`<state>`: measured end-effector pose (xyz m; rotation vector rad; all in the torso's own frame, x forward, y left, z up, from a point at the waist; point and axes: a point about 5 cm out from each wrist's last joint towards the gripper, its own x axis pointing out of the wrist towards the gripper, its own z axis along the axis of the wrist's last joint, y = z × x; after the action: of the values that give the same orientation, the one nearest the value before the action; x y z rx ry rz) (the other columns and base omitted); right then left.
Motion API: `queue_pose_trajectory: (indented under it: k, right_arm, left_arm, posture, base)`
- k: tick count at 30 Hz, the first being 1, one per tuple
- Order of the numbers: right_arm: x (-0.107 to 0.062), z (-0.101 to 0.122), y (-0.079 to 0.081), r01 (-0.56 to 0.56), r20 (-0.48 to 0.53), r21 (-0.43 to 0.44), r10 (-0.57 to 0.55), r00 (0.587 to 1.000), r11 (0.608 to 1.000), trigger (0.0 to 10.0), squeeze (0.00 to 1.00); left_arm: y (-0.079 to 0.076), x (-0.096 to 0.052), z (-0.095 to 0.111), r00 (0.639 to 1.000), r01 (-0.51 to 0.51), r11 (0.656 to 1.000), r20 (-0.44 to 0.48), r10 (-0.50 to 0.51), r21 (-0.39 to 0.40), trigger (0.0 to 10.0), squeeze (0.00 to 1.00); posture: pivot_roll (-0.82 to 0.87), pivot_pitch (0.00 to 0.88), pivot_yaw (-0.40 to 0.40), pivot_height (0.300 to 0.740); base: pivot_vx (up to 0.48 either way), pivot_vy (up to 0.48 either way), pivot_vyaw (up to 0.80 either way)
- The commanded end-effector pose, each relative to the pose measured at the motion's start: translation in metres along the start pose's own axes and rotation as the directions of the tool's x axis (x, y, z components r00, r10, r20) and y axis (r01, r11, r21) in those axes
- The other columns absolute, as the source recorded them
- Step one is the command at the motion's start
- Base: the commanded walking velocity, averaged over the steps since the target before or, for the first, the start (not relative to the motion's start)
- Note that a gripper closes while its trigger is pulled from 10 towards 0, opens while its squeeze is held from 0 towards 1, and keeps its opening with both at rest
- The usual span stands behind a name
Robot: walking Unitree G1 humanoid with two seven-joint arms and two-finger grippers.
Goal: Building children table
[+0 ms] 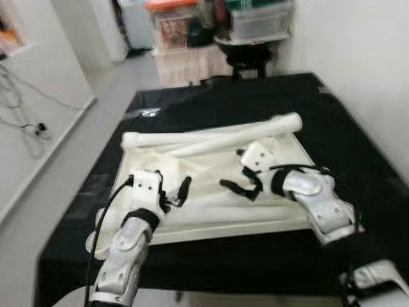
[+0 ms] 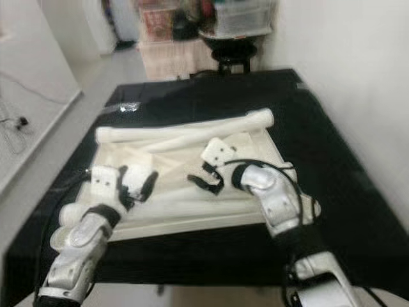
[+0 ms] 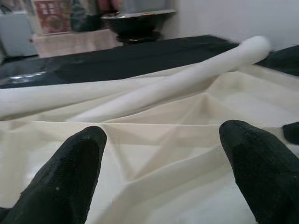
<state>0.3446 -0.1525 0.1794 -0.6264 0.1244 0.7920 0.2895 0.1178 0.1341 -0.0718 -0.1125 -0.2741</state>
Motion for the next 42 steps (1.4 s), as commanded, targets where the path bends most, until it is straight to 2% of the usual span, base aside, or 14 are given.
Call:
queue_pose_trajectory:
  k: [1,6,13,16,21,22,23,27,28,31,37,38,39,42]
  right_arm:
    - [0.005,0.014,0.003,-0.051,0.025,-0.05,0.052,0.998,0.997,10.0,0.0]
    - [-0.001,0.02,0.001,-0.139,-0.035,-0.098,0.136,0.99,0.985,10.0,0.0]
    - [-0.008,0.031,0.003,-0.285,-0.081,-0.123,0.277,0.957,0.95,10.0,0.0]
    - [-0.007,0.027,-0.001,-0.355,-0.217,-0.116,0.325,0.921,0.928,10.0,0.0]
    - [-0.005,0.02,-0.005,-0.377,-0.337,-0.103,0.324,0.884,0.921,10.0,0.0]
    - [-0.004,0.016,-0.007,-0.386,-0.396,-0.094,0.321,0.86,0.918,10.0,0.0]
    - [-0.005,0.009,-0.012,-0.413,-0.505,-0.081,0.32,0.802,0.907,10.0,0.0]
    - [-0.006,0.005,-0.018,-0.408,-0.562,-0.072,0.301,0.771,0.91,10.0,0.0]
    - [-0.007,0.003,-0.025,-0.387,-0.607,-0.067,0.27,0.747,0.919,10.0,0.0]
    - [-0.007,0.002,-0.035,-0.363,-0.649,-0.079,0.229,0.726,0.928,10.0,0.0]
    - [-0.007,0.008,-0.046,-0.342,-0.663,-0.08,0.206,0.719,0.936,10.0,0.0]
    - [-0.007,0.01,-0.053,-0.341,-0.681,-0.086,0.194,0.706,0.936,10.0,0.0]
    - [-0.007,0.01,-0.053,-0.341,-0.681,-0.086,0.194,0.706,0.936,10.0,0.0]
    - [-0.007,0.008,-0.061,-0.347,-0.732,-0.124,0.15,0.665,0.93,10.0,0.0]
  left_arm:
    - [0.008,-0.006,-0.004,0.999,-0.028,1.0,-0.025,0.028,0.001,10.0,0.0]
    - [-0.008,-0.008,-0.004,0.997,0.069,0.996,-0.036,-0.071,-0.055,10.0,0.0]
    - [-0.022,-0.013,-0.005,0.983,0.168,0.984,-0.062,-0.172,-0.06,10.0,0.0]
    - [-0.028,-0.016,-0.007,0.965,0.241,0.969,-0.091,-0.245,-0.055,10.0,0.0]
    - [-0.034,-0.021,-0.01,0.946,0.293,0.955,-0.125,-0.298,-0.052,10.0,0.0]
    - [-0.037,-0.024,-0.016,0.929,0.329,0.943,-0.164,-0.332,-0.041,10.0,0.0]
    - [-0.038,-0.028,-0.023,0.915,0.346,0.937,-0.204,-0.349,-0.049,10.0,0.0]
    - [-0.037,-0.029,-0.026,0.91,0.346,0.937,-0.223,-0.349,-0.054,10.0,0.0]
    - [-0.037,-0.031,-0.028,0.905,0.349,0.935,-0.239,-0.353,-0.06,10.0,0.0]
    - [-0.038,-0.032,-0.028,0.905,0.346,0.936,-0.24,-0.352,-0.07,10.0,0.0]
    - [-0.039,-0.033,-0.029,0.902,0.347,0.935,-0.246,-0.355,-0.075,10.0,0.0]
    - [-0.04,-0.033,-0.029,0.902,0.345,0.935,-0.248,-0.354,-0.08,10.0,0.0]
    - [-0.04,-0.033,-0.029,0.902,0.345,0.935,-0.248,-0.354,-0.08,10.0,0.0]
    - [-0.04,-0.034,-0.029,0.903,0.341,0.936,-0.248,-0.351,-0.086,10.0,0.0]
  posture:
    - [-0.06,0.0,0.06,0.74]
    - [-0.06,0.0,0.059,0.74]
    - [-0.04,0.0,0.051,0.74]
    - [-0.04,0.0,0.045,0.74]
    - [-0.04,0.0,0.042,0.74]
    - [-0.03,0.0,0.039,0.74]
    - [-0.03,0.0,0.037,0.74]
    - [-0.03,0.0,0.037,0.74]
    - [-0.03,0.0,0.034,0.74]
    - [-0.04,0.0,0.03,0.74]
    - [-0.04,0.0,0.022,0.74]
    - [-0.04,0.0,0.016,0.74]
    - [-0.04,0.0,0.016,0.74]
    - [-0.04,0.0,0.01,0.74]
  base:
    - [0.0,-0.465,0.0]
    - [0.0,-0.151,0.0]
    - [0.0,0.0,0.0]
    - [0.0,0.0,0.0]
    - [0.0,0.0,0.0]
    - [0.0,0.0,0.0]
    - [0.0,0.0,0.0]
    - [0.0,0.0,0.0]
    - [0.0,0.0,0.0]
    - [0.0,0.0,0.0]
    - [0.0,0.0,0.0]
    - [0.0,0.0,0.0]
    - [0.0,0.0,0.0]
    - [0.0,0.0,0.0]
